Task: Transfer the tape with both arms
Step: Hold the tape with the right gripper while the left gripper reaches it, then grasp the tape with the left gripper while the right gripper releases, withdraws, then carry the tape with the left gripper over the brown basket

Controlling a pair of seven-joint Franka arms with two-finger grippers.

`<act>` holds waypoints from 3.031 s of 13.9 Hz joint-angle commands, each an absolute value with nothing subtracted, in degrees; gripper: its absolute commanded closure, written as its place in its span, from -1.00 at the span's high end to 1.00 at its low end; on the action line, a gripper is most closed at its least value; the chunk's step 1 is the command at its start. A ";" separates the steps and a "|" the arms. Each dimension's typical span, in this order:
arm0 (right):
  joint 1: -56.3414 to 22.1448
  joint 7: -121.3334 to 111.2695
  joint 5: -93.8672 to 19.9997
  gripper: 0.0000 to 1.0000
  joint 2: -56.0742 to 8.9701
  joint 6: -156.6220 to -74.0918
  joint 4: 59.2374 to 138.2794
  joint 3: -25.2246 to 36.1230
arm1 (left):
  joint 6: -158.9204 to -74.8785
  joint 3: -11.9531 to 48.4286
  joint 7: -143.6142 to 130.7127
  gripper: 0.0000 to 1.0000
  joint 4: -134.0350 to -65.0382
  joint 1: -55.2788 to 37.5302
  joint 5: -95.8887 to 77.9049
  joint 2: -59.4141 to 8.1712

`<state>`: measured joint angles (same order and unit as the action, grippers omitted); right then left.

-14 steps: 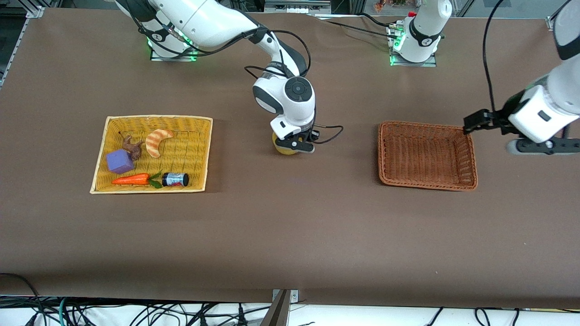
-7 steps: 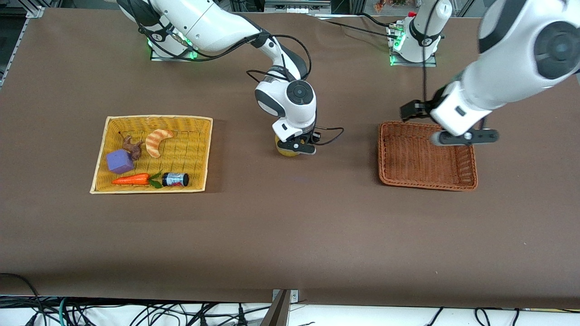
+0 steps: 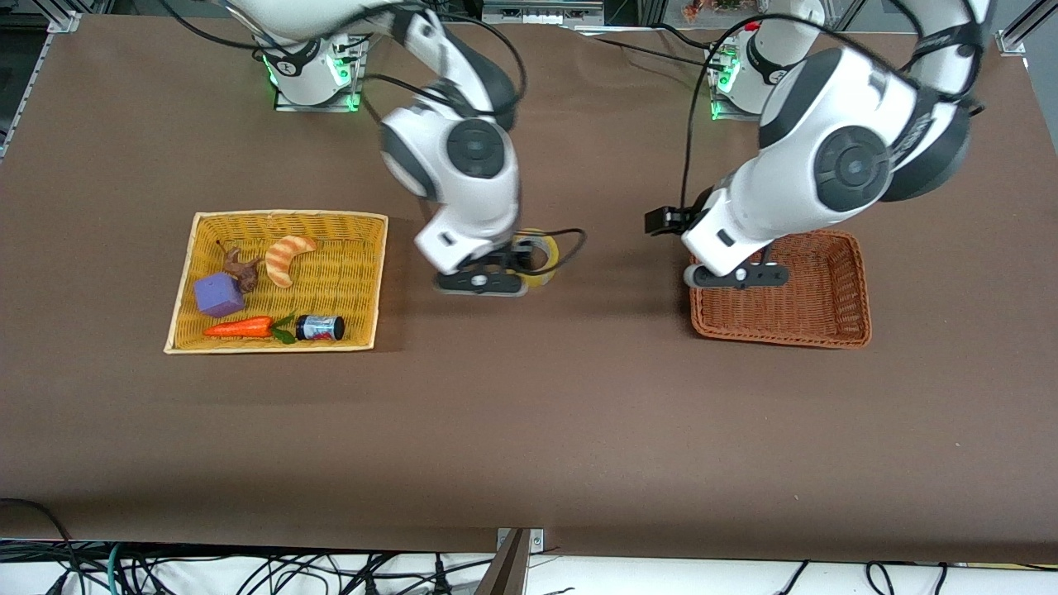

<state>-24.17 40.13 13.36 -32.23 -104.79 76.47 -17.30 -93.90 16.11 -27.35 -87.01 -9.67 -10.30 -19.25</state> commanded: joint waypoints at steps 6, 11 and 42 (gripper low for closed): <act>1.91 9.41 5.10 1.00 -21.62 -80.28 75.96 -17.05 | -106.07 16.00 -38.31 1.00 -91.23 -17.57 -9.67 -26.79; 6.33 -2.25 5.98 1.00 -21.71 -75.33 70.93 -11.18 | -121.16 16.00 -44.81 1.00 -96.04 -24.94 -9.58 -31.64; 7.73 -4.66 1.49 1.00 -3.52 -88.15 90.26 -3.16 | -120.54 15.03 -38.35 -1.00 -99.40 -21.73 -3.99 -30.17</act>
<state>7.41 -4.24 2.51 -3.12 -88.38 91.36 -2.96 -127.82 14.42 -43.21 -98.72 -26.62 -7.82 -36.94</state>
